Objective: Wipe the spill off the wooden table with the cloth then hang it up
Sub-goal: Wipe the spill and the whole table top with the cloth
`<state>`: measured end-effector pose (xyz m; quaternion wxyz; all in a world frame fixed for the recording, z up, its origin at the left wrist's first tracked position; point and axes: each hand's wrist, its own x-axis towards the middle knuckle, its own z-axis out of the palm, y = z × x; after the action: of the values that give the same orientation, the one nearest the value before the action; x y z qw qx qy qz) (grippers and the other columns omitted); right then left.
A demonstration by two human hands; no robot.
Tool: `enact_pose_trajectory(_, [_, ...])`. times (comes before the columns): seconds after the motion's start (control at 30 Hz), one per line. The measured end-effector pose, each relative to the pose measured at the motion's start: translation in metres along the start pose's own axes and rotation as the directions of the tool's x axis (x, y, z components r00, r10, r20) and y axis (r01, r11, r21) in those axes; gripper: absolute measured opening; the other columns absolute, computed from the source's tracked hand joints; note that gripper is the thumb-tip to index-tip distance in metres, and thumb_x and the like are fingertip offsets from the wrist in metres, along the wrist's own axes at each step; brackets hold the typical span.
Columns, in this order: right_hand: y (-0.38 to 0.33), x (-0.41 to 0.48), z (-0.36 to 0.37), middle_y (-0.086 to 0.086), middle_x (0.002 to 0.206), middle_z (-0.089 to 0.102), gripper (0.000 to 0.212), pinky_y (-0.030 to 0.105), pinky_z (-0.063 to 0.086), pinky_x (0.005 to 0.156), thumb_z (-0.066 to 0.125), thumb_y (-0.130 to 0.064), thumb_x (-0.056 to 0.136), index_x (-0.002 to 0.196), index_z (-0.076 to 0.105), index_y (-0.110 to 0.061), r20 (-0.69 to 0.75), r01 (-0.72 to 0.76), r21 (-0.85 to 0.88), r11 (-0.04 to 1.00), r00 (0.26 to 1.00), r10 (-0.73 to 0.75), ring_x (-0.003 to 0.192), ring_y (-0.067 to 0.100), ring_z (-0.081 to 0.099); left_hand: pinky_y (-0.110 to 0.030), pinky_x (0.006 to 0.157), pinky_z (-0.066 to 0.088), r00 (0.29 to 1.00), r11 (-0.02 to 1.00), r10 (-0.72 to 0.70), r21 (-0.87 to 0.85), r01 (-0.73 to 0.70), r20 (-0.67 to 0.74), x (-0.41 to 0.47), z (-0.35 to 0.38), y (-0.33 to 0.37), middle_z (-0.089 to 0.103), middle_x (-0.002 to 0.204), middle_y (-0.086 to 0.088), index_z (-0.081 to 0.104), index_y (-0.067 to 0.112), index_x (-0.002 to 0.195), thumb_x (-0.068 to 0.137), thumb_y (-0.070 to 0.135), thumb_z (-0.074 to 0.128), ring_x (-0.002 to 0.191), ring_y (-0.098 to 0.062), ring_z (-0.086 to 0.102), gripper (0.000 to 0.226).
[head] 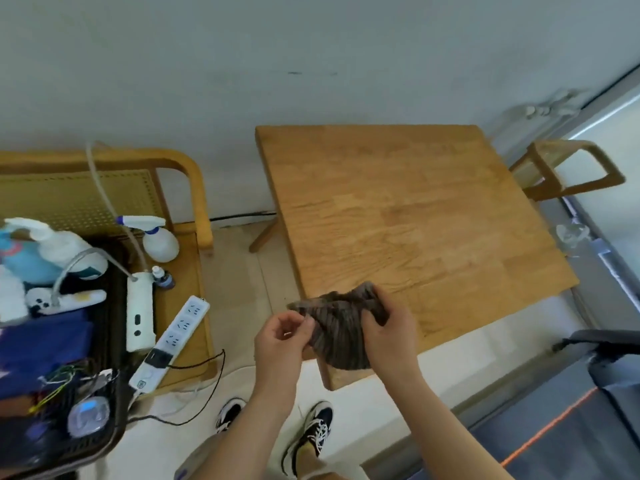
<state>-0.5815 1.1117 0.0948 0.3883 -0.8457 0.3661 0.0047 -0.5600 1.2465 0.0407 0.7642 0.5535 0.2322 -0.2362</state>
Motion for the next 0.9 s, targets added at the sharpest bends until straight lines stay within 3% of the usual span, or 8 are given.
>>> enact_pose_trajectory(0.1, [0.004,0.015,-0.007,-0.004,0.120,0.044,0.051,0.020,0.038,0.081,0.052,-0.023,0.098,0.147,0.038,-0.025,0.000,0.190,-0.217,0.958,0.981,-0.195,0.100,0.008,0.044,-0.029,0.069,0.051,0.955,0.982,0.137,0.164,-0.096,-0.263,0.000,-0.009,-0.012,0.064,0.088,-0.004,0.061,0.019,0.085,0.083,0.004,0.067,0.084,-0.021,0.062,0.016])
enact_pose_trajectory(0.17, [0.013,0.027,-0.003,-0.001,0.127,0.041,0.057,0.028,0.043,0.085,0.049,-0.034,0.097,0.150,0.029,-0.029,0.152,0.271,-0.356,0.894,0.961,-0.230,0.107,0.015,0.045,-0.030,0.076,0.050,0.915,0.887,0.207,0.462,-0.027,-0.345,0.010,-0.014,-0.034,0.057,0.106,0.000,0.057,0.028,0.097,0.081,0.006,0.068,0.098,-0.021,0.057,0.030])
enact_pose_trajectory(0.23, [0.035,0.043,0.005,0.005,0.140,0.035,0.059,0.040,0.038,0.102,0.043,-0.040,0.097,0.152,0.022,-0.029,0.353,0.360,-0.481,0.800,0.914,-0.199,0.127,0.027,0.036,-0.032,0.087,0.046,0.908,0.732,0.275,0.682,0.015,-0.316,0.020,-0.011,-0.054,0.046,0.123,0.001,0.051,0.029,0.116,0.078,0.014,0.070,0.113,-0.020,0.048,0.045])
enact_pose_trajectory(0.37, [0.071,0.091,0.007,0.010,0.156,0.023,0.058,0.049,0.025,0.115,0.038,-0.040,0.099,0.152,0.018,-0.030,0.505,0.509,-0.535,0.675,0.833,-0.227,0.146,0.032,0.011,-0.023,0.082,0.042,0.988,0.809,0.143,0.582,-0.082,-0.059,0.032,0.040,-0.073,0.050,0.118,0.010,0.041,0.028,0.129,0.082,0.045,0.064,0.110,-0.011,0.051,0.055])
enact_pose_trajectory(0.5, [0.075,0.151,0.007,0.010,0.163,0.011,0.056,0.048,0.017,0.120,0.029,-0.041,0.102,0.155,0.013,-0.030,0.499,0.613,-0.502,0.610,0.781,-0.375,0.150,0.030,0.001,-0.026,0.083,0.046,0.955,0.860,0.168,0.510,-0.021,-0.243,0.038,0.074,-0.095,0.053,0.120,0.013,0.022,0.031,0.142,0.085,0.050,0.059,0.105,-0.007,0.053,0.071])
enact_pose_trajectory(0.67, [0.073,0.197,0.020,0.002,0.164,-0.002,0.056,0.046,0.001,0.121,0.022,-0.043,0.103,0.156,0.005,-0.033,0.486,0.643,-0.470,0.605,0.760,-0.431,0.150,0.023,-0.007,-0.023,0.078,0.044,0.956,0.899,0.106,0.437,0.026,-0.274,0.045,0.073,-0.100,0.057,0.109,0.020,0.032,0.036,0.137,0.090,0.053,0.050,0.091,0.003,0.053,0.052])
enact_pose_trajectory(0.77, [0.084,0.201,0.027,-0.002,0.164,-0.003,0.055,0.043,-0.001,0.121,0.015,-0.046,0.102,0.155,0.005,-0.036,0.421,0.659,-0.507,0.555,0.752,-0.507,0.150,0.018,-0.009,-0.027,0.076,0.047,0.938,0.872,0.108,0.485,0.070,-0.329,0.059,0.074,-0.092,0.056,0.099,0.023,0.040,0.034,0.129,0.090,0.057,0.046,0.091,-0.004,0.056,0.046])
enact_pose_trajectory(0.9, [0.086,0.204,0.034,-0.002,0.164,0.000,0.057,0.043,0.001,0.121,0.015,-0.046,0.099,0.155,0.009,-0.035,0.399,0.646,-0.524,0.555,0.762,-0.509,0.150,0.016,-0.007,-0.034,0.077,0.051,0.905,0.809,0.214,0.586,0.047,-0.368,0.089,0.082,-0.069,0.058,0.096,0.018,0.044,0.027,0.125,0.087,0.060,0.048,0.093,-0.012,0.060,0.050])
